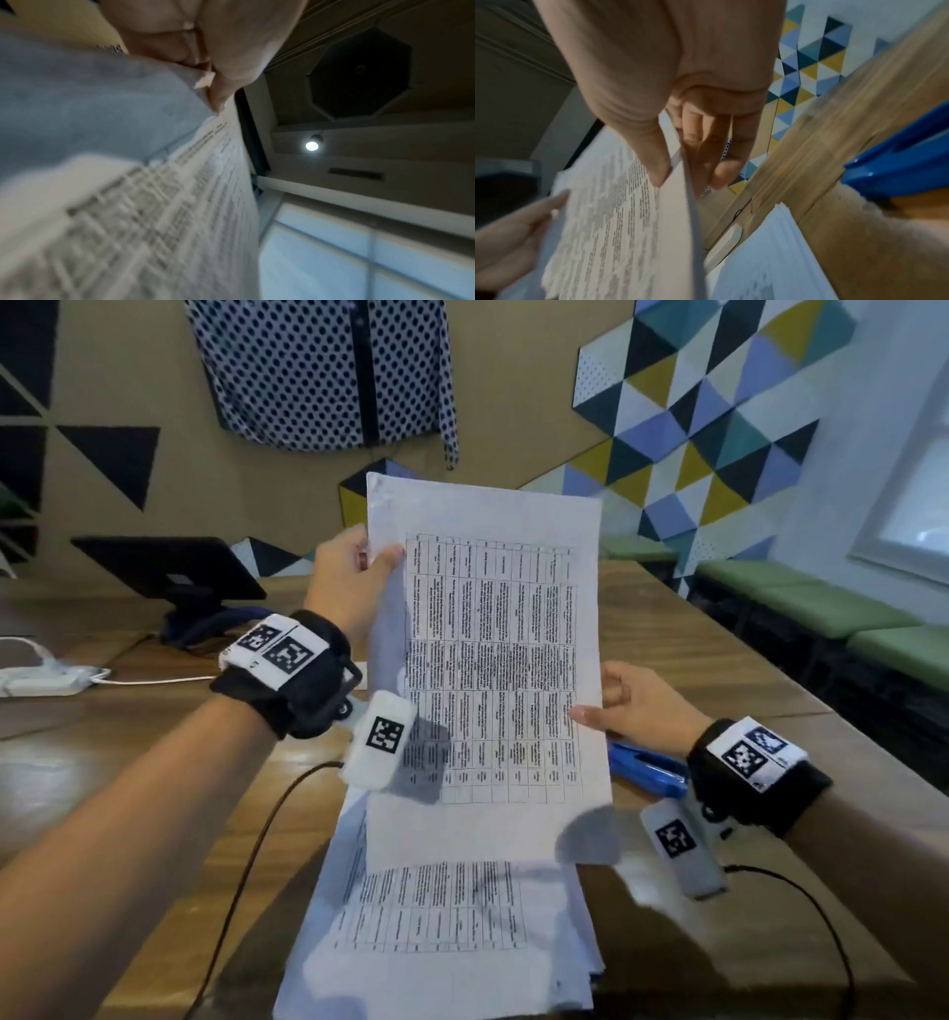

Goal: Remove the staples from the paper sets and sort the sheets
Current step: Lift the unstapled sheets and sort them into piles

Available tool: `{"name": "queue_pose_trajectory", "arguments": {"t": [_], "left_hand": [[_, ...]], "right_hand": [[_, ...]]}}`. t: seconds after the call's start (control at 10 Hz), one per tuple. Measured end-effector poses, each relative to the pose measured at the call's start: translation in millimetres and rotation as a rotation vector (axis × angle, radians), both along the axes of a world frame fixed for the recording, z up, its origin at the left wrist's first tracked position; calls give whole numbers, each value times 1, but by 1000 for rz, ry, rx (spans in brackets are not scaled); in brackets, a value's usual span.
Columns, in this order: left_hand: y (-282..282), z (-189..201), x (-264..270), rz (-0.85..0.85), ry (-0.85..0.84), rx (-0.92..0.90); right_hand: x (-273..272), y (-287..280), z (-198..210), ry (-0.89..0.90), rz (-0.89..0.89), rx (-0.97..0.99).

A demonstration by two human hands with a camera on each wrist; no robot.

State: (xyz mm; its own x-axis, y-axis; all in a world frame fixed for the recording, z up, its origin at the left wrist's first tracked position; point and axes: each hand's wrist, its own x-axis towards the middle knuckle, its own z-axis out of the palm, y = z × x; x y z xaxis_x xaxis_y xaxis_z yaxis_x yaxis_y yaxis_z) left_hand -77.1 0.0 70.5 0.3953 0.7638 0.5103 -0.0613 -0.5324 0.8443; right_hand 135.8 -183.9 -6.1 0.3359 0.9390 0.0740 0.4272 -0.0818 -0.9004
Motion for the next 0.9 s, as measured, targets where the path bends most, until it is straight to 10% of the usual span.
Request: {"name": "queue_pose_trajectory", "arguments": {"t": [0.3,0.5,0.9], "left_hand": [[36,-64,-12,157,801,-31],[45,-135,-9,110,1034,-76],[32,-134,-5,218,1179,36]], "right_hand": [[-28,-3,-59,110,117,-292],[-41,-5,-72,-53,206,-595],[-52,-8,-70,-509,184,-625]]}}
